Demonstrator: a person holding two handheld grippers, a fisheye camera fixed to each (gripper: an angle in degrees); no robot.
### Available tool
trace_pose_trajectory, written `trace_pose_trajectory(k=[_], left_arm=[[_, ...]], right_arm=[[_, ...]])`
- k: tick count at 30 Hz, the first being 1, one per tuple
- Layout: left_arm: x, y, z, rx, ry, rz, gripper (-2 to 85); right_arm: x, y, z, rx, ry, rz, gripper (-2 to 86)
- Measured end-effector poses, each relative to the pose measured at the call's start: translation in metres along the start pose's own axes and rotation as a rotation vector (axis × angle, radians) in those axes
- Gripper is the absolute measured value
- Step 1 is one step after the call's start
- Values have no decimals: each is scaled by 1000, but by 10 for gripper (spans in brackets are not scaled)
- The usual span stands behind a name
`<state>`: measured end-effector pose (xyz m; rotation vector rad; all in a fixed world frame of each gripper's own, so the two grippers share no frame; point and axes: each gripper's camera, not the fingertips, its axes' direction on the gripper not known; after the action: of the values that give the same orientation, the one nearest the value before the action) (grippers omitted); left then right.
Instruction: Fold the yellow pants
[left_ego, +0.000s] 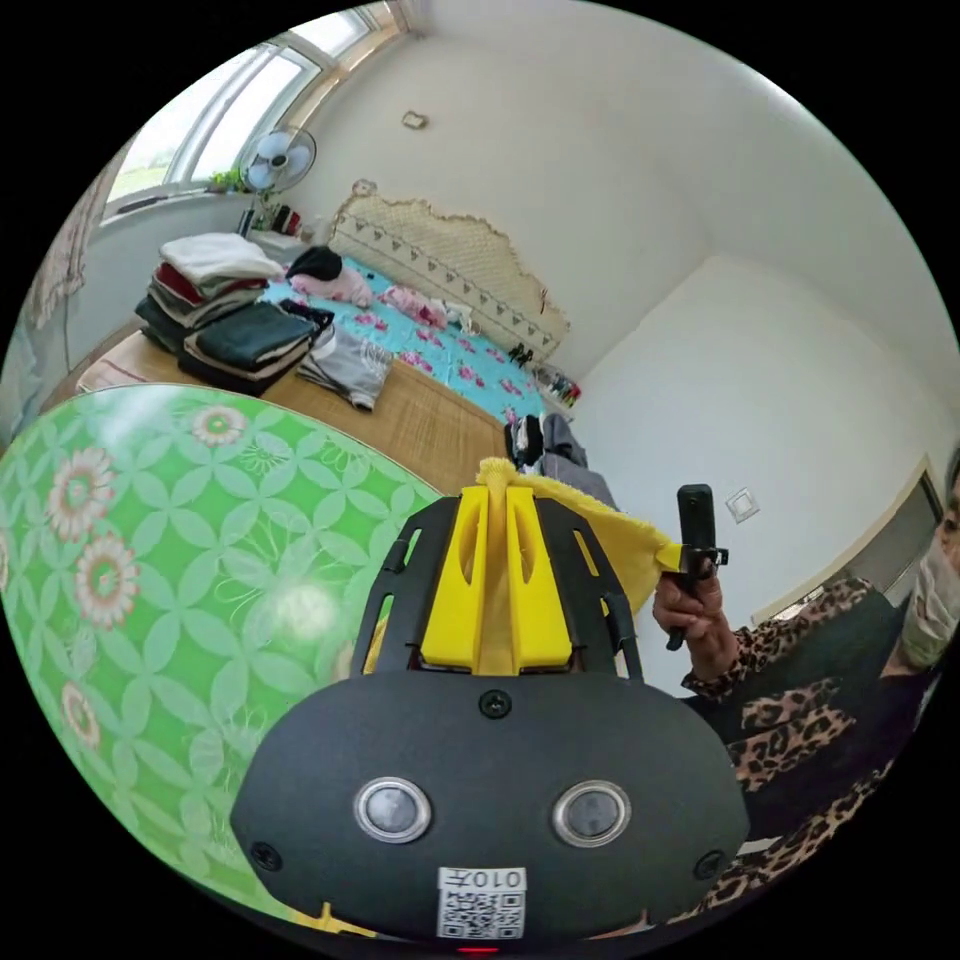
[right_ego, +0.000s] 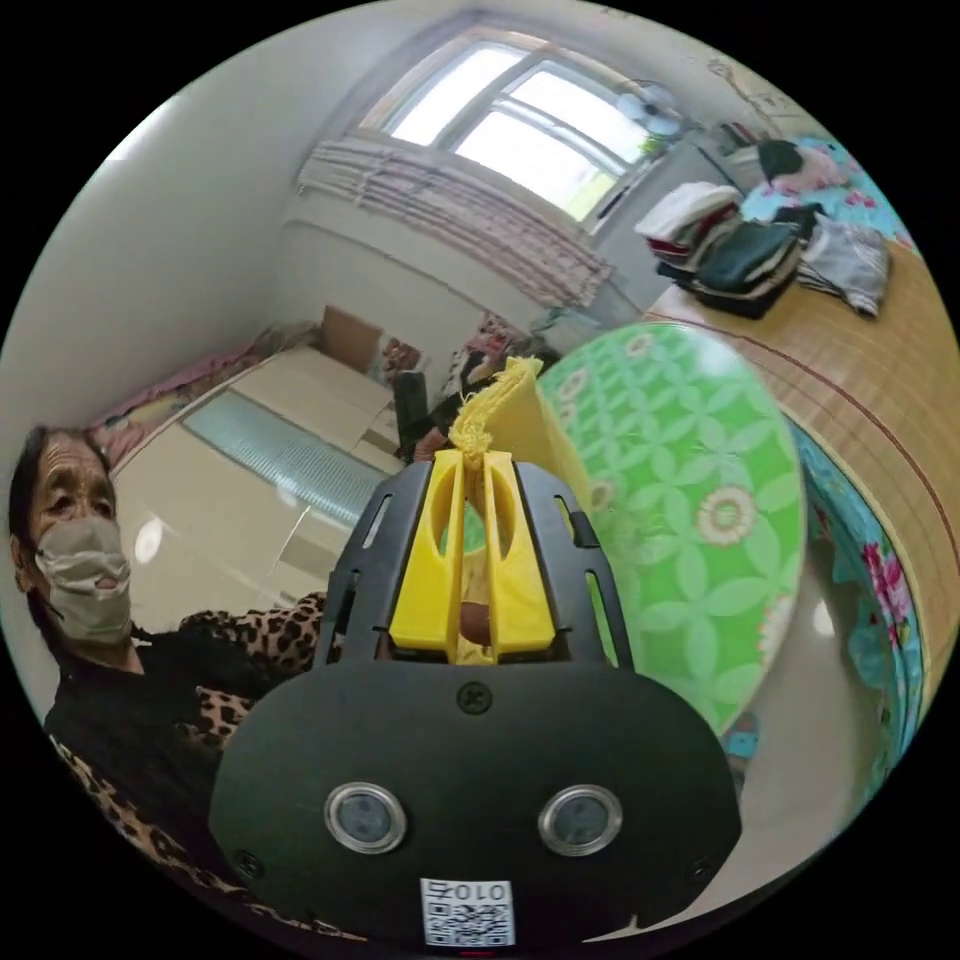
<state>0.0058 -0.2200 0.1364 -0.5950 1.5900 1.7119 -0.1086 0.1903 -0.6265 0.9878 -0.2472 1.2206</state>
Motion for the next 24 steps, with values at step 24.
trace_pose_trajectory(k=[24], left_arm=[[-53,612,-262,545,-168,-701,1]], right_arm=[[-208,13,571,-1021,-279,-400,79]])
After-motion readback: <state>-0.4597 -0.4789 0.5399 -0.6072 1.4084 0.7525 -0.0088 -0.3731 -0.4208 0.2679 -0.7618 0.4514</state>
